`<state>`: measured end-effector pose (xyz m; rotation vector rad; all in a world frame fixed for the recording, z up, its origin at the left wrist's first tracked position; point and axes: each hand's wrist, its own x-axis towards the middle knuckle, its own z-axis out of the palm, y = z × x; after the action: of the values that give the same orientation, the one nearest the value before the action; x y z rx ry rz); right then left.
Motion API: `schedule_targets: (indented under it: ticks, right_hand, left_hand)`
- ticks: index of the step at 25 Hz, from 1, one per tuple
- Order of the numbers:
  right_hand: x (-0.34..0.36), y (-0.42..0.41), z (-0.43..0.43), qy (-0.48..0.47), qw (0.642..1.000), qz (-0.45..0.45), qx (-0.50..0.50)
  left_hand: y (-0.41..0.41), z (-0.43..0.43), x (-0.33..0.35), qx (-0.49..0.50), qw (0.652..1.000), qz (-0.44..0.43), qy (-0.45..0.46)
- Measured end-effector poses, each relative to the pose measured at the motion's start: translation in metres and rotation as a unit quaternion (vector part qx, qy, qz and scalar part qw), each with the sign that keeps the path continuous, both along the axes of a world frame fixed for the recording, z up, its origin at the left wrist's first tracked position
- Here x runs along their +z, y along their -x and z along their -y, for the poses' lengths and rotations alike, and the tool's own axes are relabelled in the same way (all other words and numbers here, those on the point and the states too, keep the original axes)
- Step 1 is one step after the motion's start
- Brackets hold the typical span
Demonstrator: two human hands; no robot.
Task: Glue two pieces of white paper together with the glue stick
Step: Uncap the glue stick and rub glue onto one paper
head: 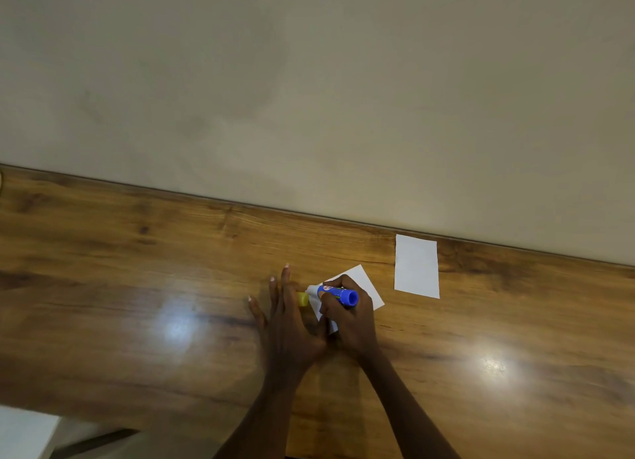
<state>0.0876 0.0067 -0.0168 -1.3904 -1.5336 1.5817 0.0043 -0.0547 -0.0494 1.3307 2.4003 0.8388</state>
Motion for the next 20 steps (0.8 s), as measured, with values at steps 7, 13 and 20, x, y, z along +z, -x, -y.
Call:
schedule_targets:
  ticks: [7, 13, 20]
  right_hand:
    - [-0.004, -0.005, -0.009, -0.052, 0.996, 0.032, 0.061]
    - [-0.003, -0.036, -0.045, -0.114, 0.991, 0.072, -0.019]
    - [-0.012, -0.046, -0.052, -0.132, 0.987, 0.068, -0.064]
  left_hand:
    - [0.0, 0.001, 0.001, -0.01, 1.0, -0.008, 0.007]
    - [-0.003, 0.0, 0.002, 0.014, 1.0, -0.011, -0.01]
    - [-0.003, -0.002, 0.0, 0.019, 0.999, -0.03, 0.0]
